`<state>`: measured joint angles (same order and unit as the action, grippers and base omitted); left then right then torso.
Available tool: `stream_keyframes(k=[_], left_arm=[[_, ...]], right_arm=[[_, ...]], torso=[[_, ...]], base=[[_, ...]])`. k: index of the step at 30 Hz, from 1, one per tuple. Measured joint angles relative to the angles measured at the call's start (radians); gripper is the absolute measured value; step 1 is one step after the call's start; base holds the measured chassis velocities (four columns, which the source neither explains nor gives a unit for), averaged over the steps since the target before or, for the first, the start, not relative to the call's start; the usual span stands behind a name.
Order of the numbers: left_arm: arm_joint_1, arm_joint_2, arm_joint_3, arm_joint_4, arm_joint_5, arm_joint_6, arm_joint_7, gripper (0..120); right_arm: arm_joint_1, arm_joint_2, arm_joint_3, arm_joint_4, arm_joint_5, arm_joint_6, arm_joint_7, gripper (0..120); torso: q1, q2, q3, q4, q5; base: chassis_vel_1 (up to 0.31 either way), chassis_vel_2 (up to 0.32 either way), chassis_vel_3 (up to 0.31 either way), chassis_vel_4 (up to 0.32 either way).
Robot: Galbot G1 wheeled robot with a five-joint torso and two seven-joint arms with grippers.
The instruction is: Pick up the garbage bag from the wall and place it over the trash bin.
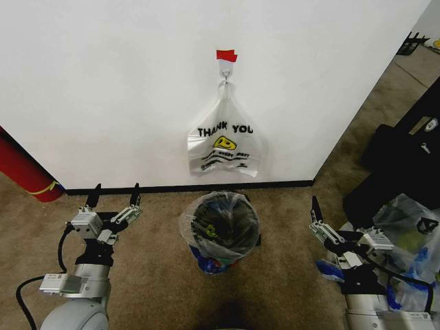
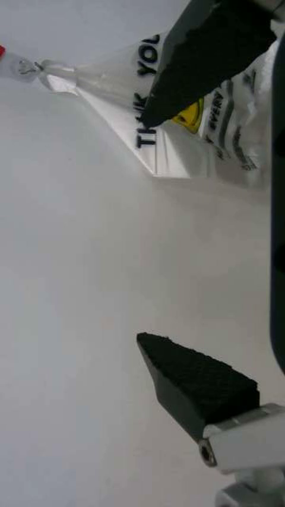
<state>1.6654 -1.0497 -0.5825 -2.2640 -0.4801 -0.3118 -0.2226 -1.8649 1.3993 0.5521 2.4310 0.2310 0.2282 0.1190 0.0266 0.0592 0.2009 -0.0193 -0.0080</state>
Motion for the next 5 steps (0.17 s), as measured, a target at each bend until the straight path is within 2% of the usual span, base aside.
stream_keyframes(k=[5], left_arm=[[0.0,0.0,0.0,0.0,0.0,0.0,0.0,100]], right_arm=[[0.0,0.0,0.0,0.0,0.0,0.0,0.0,100]], torso=[[0.0,0.0,0.0,0.0,0.0]], base=[[0.0,0.0,0.0,0.0]])
